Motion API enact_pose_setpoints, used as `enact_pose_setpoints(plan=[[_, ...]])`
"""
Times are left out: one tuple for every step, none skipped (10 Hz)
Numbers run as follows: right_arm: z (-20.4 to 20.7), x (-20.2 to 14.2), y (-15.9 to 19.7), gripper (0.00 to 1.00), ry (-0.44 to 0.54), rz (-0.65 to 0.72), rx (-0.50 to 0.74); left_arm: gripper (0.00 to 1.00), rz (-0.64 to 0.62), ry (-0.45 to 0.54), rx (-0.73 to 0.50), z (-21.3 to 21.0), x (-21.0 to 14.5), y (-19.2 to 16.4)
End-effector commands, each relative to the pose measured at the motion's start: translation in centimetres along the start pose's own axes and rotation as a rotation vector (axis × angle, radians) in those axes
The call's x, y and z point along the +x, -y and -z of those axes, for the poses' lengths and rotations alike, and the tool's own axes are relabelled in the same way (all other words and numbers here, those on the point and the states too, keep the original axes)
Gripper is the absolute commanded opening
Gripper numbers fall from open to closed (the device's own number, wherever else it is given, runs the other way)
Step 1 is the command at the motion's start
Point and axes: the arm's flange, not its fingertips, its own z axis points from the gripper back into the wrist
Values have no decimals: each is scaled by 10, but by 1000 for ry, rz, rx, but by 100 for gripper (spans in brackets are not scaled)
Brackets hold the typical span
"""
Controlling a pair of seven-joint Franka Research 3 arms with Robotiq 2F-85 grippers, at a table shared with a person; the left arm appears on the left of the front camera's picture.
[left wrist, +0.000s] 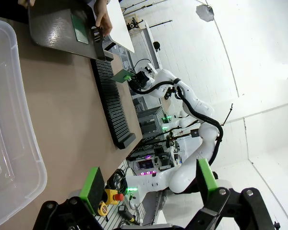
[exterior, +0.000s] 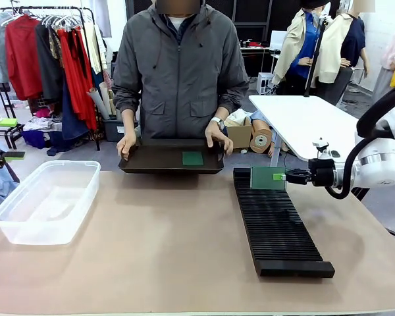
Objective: Sort PCBs into racks and boxes based on the side picked up.
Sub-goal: If the short side of the Blank PCB is picked up, insert it into the PCB Rack ; if the long side is picked up, place it in the Organizing box.
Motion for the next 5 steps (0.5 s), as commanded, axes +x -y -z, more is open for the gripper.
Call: enact_pose_setpoints(plan=[[6,-8,8,0,-9,-36,-1,100,-5,1,-6,0,-1,1],[8,-14,10,0,-30,-51,-13,100,-5,1,-6,0,-1,1],[8,-17,12,0,-57,-50,-28,100,-5,1,-6,0,-1,1],[4,-13,5,0,-8,-7,-3,100,-5,1,-6,0,-1,1],[4,-13,5,0,-8,-7,-3,100,-5,1,-6,0,-1,1]])
